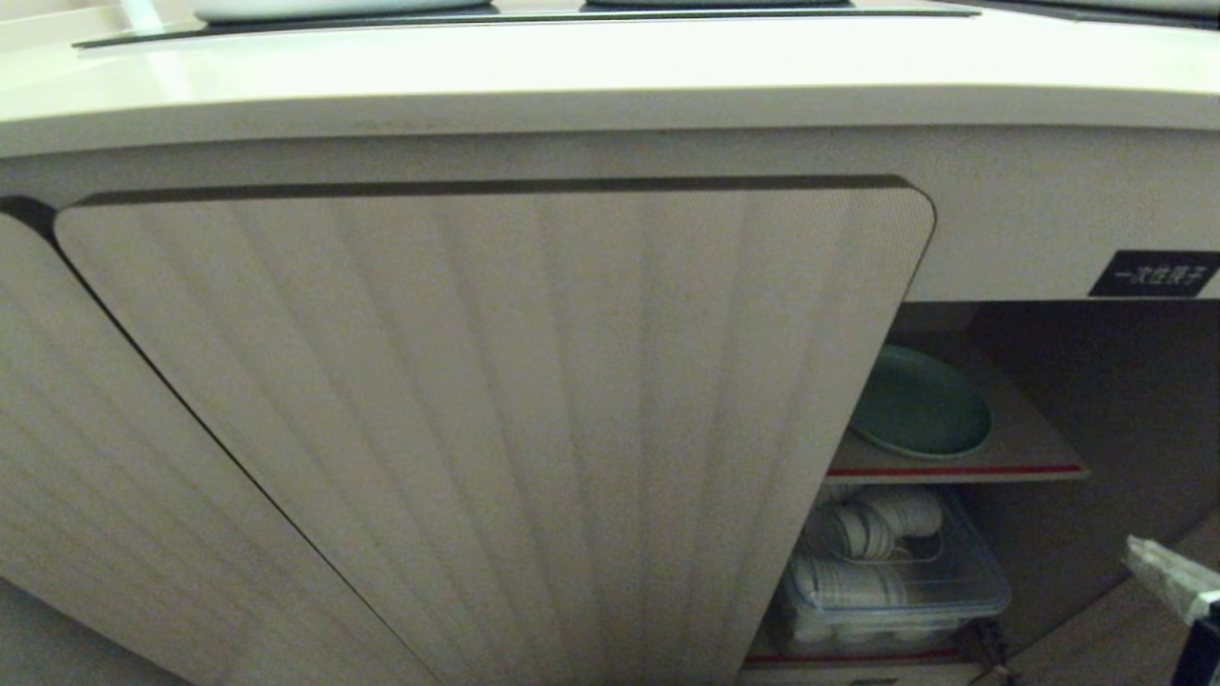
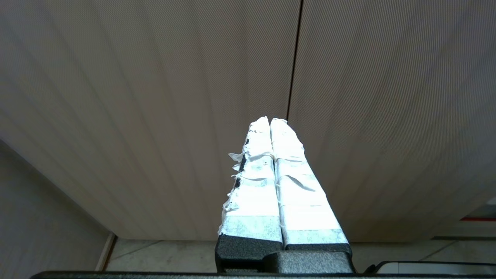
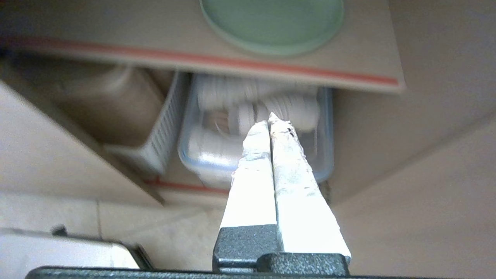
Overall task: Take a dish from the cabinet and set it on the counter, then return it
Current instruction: Close the cabinet door
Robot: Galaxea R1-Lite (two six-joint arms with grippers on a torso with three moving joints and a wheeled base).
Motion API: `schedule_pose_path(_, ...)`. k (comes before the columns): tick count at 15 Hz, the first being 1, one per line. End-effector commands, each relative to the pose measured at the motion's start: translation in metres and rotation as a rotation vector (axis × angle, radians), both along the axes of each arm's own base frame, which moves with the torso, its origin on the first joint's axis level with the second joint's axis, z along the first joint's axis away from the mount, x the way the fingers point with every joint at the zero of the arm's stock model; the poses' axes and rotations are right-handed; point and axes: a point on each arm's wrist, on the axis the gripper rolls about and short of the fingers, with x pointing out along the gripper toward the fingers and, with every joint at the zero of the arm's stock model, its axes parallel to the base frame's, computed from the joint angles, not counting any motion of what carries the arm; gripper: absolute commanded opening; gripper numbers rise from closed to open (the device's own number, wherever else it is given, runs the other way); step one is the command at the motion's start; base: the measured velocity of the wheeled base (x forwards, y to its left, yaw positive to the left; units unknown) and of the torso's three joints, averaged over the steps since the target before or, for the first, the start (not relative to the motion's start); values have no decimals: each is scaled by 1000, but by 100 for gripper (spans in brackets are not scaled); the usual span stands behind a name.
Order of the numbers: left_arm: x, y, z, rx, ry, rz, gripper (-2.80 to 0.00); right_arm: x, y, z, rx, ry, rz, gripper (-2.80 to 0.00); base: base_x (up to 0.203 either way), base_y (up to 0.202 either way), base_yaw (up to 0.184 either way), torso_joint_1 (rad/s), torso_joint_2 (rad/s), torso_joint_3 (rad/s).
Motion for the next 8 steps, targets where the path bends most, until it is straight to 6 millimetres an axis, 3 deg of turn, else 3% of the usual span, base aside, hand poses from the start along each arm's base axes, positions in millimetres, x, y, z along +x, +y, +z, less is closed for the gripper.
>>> schedule_pose_path(1, 0, 0, 0, 0, 0, 1, -280, -22, -5, -8, -13, -38, -18, -280, 0, 0, 0, 0, 0, 0)
schedule_pose_path(8, 0, 0, 0, 0, 0, 1, -280, -68, -6, -31, -29, -20, -33, -280, 0, 0, 0, 0, 0, 0)
